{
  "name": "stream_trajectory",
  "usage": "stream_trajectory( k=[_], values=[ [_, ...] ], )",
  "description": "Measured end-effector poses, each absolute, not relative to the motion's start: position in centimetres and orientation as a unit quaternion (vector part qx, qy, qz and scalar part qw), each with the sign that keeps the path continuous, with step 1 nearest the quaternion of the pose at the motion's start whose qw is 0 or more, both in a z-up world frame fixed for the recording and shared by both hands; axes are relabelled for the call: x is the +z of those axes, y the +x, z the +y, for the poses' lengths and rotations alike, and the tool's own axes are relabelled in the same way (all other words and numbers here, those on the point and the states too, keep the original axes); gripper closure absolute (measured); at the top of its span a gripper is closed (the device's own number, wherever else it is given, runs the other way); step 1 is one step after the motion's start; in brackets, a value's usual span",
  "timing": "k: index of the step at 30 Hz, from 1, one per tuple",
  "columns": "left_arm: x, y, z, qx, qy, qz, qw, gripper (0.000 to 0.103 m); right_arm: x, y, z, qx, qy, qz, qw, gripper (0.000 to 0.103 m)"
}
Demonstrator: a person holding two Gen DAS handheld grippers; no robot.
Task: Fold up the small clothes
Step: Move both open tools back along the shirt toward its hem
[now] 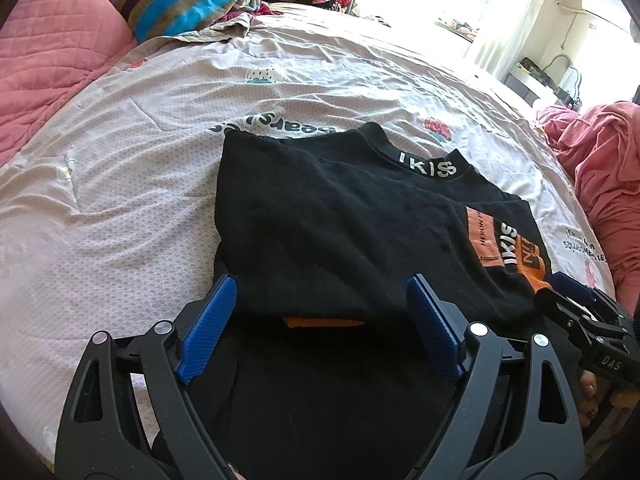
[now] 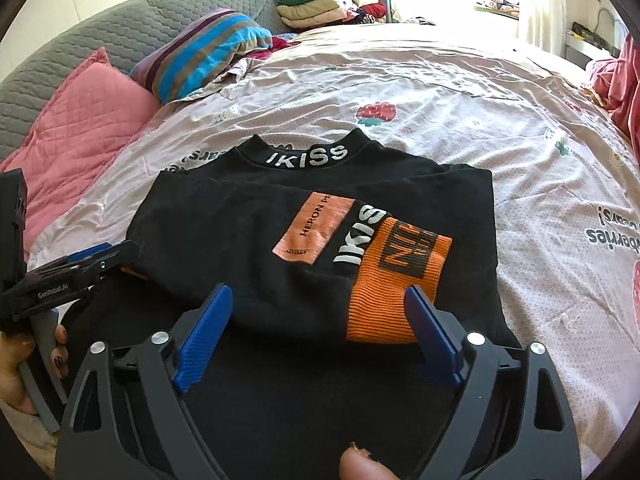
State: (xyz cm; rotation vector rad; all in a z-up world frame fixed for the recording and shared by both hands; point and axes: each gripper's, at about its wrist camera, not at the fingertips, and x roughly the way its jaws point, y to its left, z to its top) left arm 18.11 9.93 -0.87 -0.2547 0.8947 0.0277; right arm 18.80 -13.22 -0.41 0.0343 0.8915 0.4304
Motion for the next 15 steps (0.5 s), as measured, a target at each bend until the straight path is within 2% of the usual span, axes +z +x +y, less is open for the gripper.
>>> stream_trajectory(
  k=[4, 8, 15],
  values=[
    [-0.4, 17.8, 9.9, 0.015, -0.123, 0.427, 0.895, 0.017, 0.0, 18.7, -13.5, 0.212, 0.028, 0.423, 0.881, 0.008],
    [0.1, 17.5, 9.9, 0.017, -0.122, 0.421, 0.899, 0.01, 0.6, 18.6, -14.0, 0.219, 0.045, 0.416, 0.881, 0.006],
    [1.1, 16.8, 9.8, 0.022, -0.121, 0.411, 0.903, 0.01, 1.4, 18.2, -14.4, 0.217, 0.052, 0.407, 0.886, 0.005]
  ],
)
